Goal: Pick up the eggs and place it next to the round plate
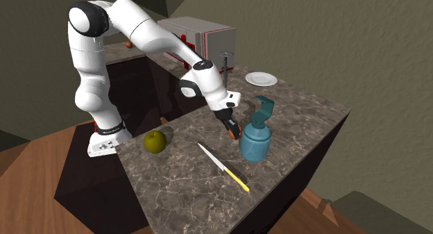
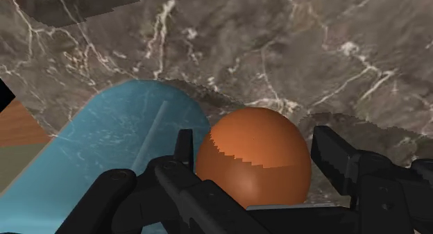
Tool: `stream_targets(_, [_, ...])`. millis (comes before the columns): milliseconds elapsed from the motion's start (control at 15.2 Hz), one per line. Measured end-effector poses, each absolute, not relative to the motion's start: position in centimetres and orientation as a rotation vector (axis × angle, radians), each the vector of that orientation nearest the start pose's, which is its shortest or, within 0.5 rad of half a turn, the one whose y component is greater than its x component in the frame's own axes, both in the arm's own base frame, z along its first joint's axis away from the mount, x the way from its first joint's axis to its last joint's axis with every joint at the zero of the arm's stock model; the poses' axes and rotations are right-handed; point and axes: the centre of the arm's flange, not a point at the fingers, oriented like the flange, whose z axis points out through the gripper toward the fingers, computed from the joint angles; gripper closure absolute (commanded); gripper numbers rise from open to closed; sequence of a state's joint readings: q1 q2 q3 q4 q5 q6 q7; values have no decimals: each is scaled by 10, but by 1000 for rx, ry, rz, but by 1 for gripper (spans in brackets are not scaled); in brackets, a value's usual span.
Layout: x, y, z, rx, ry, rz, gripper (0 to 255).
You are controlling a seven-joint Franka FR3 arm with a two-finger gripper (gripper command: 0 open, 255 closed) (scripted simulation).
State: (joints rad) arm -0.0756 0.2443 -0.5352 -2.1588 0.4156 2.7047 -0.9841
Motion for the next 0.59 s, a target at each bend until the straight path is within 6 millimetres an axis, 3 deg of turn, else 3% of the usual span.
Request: stream_targets(594, [480, -342, 382, -3261, -99, -539, 255])
